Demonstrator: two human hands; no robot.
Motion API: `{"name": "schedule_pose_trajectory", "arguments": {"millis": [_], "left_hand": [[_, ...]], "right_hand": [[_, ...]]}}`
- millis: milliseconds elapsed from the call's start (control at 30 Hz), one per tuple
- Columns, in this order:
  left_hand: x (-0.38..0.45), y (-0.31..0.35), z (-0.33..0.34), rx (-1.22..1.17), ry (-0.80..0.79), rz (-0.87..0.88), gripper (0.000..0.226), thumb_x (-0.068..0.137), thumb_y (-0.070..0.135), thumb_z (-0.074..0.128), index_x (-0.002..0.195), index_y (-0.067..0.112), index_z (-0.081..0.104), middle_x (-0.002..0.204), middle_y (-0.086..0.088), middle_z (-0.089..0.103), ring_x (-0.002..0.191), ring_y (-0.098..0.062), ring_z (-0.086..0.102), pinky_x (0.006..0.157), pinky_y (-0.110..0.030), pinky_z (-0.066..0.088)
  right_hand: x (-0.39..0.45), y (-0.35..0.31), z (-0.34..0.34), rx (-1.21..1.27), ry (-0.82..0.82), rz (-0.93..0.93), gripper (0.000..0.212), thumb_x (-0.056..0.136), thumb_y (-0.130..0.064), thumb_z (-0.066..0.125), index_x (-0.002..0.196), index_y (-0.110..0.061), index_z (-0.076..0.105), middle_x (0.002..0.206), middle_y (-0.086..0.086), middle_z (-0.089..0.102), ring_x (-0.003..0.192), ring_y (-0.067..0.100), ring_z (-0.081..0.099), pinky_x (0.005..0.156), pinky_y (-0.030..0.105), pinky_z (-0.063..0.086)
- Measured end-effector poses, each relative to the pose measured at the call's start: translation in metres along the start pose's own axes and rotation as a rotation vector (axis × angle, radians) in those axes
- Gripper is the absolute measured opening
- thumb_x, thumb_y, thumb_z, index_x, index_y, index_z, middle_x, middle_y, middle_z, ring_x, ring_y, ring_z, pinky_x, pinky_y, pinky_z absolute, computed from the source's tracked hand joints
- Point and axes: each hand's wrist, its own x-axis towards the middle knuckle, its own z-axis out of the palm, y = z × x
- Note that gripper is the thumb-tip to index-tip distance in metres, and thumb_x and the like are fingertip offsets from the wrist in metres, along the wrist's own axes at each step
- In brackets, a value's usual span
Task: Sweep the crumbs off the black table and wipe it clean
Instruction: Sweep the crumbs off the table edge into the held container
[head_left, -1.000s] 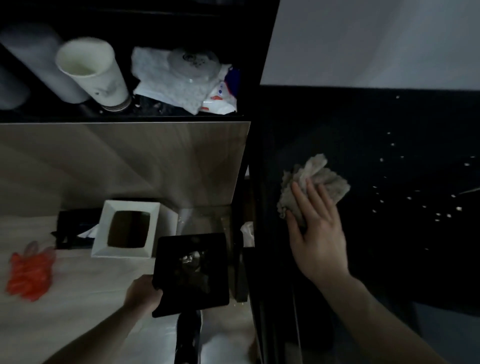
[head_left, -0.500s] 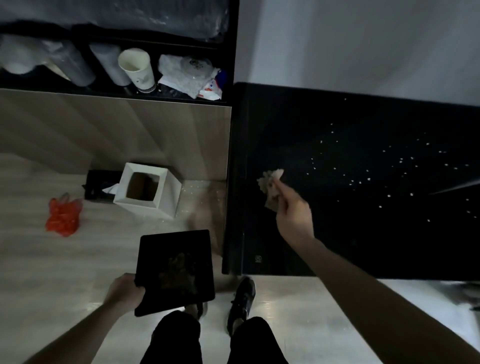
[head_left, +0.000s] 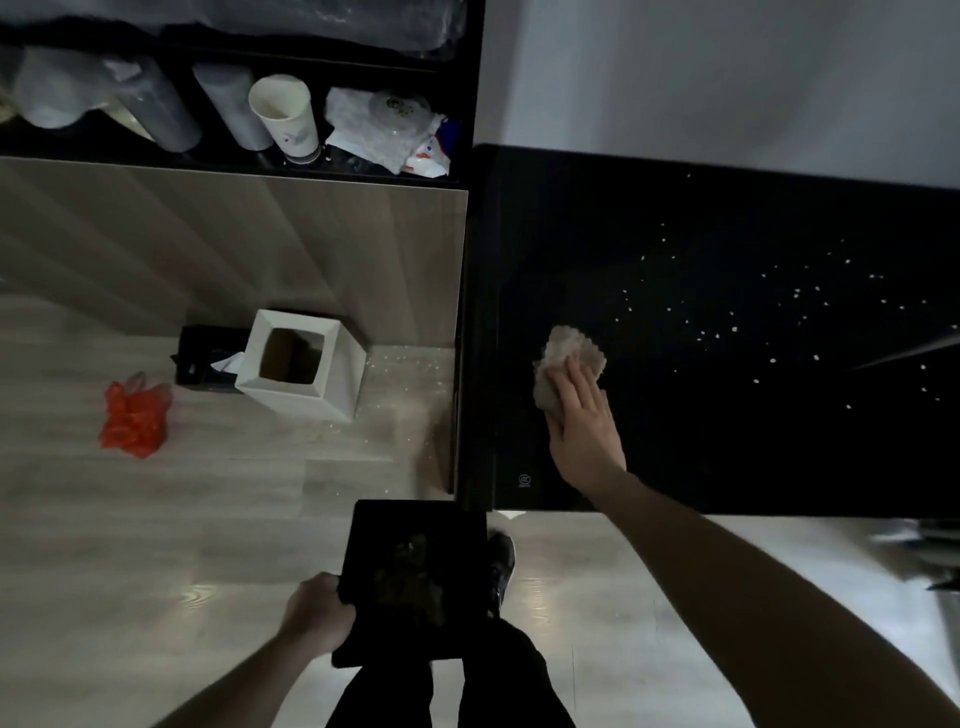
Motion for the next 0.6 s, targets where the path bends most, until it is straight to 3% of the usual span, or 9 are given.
{"name": "schedule_pose_trajectory", "arguments": {"millis": [200, 300, 400, 500, 600], "left_hand": [[-0.001, 0.015, 0.012, 0.025, -0.069, 0.056, 0.032, 0.086, 0.018, 0.058, 0.057, 0.013, 0.047, 0.080, -0.023, 0.072, 0.097, -0.041, 0.074, 0.062, -0.037, 0.044], [-0.012, 0.029, 0.017, 0.017, -0.087, 0.044, 0.029, 0.084, 0.017, 0.057, 0.058, 0.013, 0.047, 0.065, -0.009, 0.058, 0.097, -0.039, 0.075, 0.063, -0.033, 0.040], [-0.022, 0.042, 0.026, 0.011, -0.073, 0.030, 0.031, 0.085, 0.013, 0.057, 0.056, 0.014, 0.047, 0.062, -0.004, 0.052, 0.097, -0.038, 0.075, 0.064, -0.030, 0.039], [-0.029, 0.051, 0.038, -0.024, -0.051, 0.010, 0.030, 0.082, 0.011, 0.057, 0.054, 0.013, 0.046, 0.059, -0.002, 0.053, 0.092, -0.036, 0.076, 0.062, -0.029, 0.040], [-0.039, 0.063, 0.054, -0.075, -0.039, -0.025, 0.026, 0.081, 0.012, 0.056, 0.057, 0.013, 0.048, 0.063, -0.002, 0.057, 0.092, -0.035, 0.076, 0.063, -0.027, 0.041]], "right_hand": [[-0.095, -0.005, 0.021, 0.079, -0.061, -0.108, 0.068, 0.093, 0.003, 0.056, 0.153, -0.028, 0.047, 0.170, -0.009, 0.031, 0.159, 0.015, 0.024, 0.127, 0.047, 0.030], [-0.100, 0.000, 0.004, 0.109, -0.100, -0.110, 0.069, 0.090, 0.006, 0.056, 0.145, -0.035, 0.053, 0.163, -0.011, 0.042, 0.151, 0.015, 0.041, 0.119, 0.041, 0.044], [-0.079, 0.003, -0.033, 0.225, 0.025, -0.021, 0.074, 0.090, 0.010, 0.050, 0.143, -0.041, 0.052, 0.155, -0.010, 0.053, 0.136, 0.014, 0.057, 0.104, 0.029, 0.054], [-0.045, 0.026, -0.062, 0.250, 0.173, -0.018, 0.072, 0.093, 0.013, 0.047, 0.154, -0.026, 0.048, 0.160, -0.004, 0.048, 0.144, 0.017, 0.049, 0.110, 0.029, 0.047], [-0.008, 0.063, -0.071, 0.143, 0.047, 0.028, 0.077, 0.099, 0.004, 0.049, 0.164, -0.031, 0.028, 0.172, -0.005, 0.026, 0.159, 0.024, 0.023, 0.126, 0.044, 0.032]]}}
